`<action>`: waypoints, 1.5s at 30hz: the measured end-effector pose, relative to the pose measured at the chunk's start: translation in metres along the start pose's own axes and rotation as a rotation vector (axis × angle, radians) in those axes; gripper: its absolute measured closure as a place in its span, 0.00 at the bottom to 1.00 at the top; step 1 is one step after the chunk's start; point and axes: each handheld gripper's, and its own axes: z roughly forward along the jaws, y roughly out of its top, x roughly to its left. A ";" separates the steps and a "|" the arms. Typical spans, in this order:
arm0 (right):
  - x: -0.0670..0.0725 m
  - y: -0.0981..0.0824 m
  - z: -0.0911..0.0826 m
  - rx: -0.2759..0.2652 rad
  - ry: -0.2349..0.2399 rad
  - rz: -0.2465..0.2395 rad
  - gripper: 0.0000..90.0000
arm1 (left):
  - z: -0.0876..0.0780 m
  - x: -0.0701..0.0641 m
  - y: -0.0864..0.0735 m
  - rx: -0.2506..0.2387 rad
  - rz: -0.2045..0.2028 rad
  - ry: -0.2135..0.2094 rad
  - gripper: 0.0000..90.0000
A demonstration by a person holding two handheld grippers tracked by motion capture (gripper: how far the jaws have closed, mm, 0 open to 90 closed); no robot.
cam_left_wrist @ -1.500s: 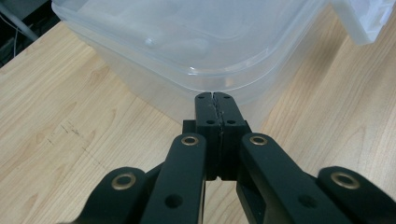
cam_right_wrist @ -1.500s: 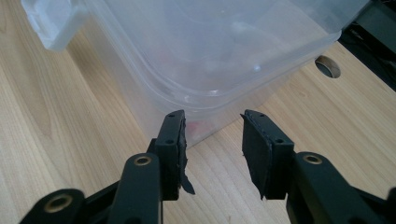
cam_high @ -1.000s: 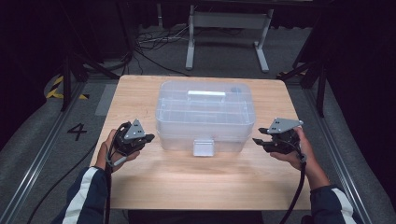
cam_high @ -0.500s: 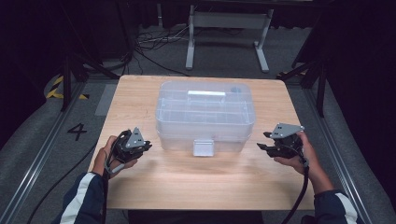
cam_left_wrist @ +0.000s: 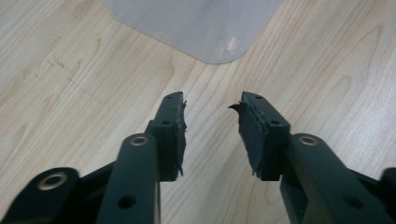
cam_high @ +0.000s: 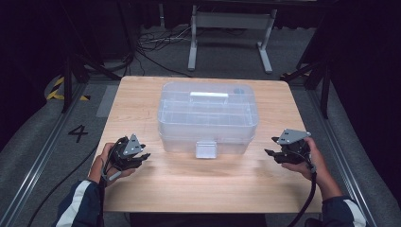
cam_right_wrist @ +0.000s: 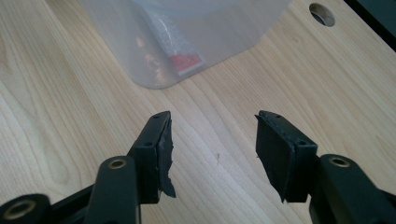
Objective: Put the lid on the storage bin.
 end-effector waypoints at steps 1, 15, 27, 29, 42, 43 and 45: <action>0.000 -0.002 0.000 -0.001 0.000 0.001 0.50 | 0.000 0.000 -0.001 0.005 0.002 0.002 0.64; -0.001 -0.034 -0.004 -0.013 -0.022 0.041 0.39 | 0.000 -0.001 -0.015 0.039 -0.032 0.002 0.37; -0.004 -0.063 -0.007 0.005 -0.049 0.114 0.34 | -0.001 -0.003 -0.035 0.045 -0.070 -0.003 0.23; -0.003 -0.067 -0.008 0.007 -0.047 0.132 0.33 | 0.000 -0.004 -0.039 0.050 -0.072 -0.007 0.23; -0.002 -0.099 -0.010 0.011 -0.054 0.234 0.30 | -0.005 -0.004 -0.058 0.011 -0.140 -0.022 0.22; -0.002 -0.101 -0.010 0.009 -0.054 0.241 0.29 | -0.005 -0.004 -0.059 0.011 -0.149 -0.025 0.21; -0.001 -0.105 -0.009 0.011 -0.050 0.260 0.28 | -0.004 -0.005 -0.062 0.012 -0.161 -0.033 0.22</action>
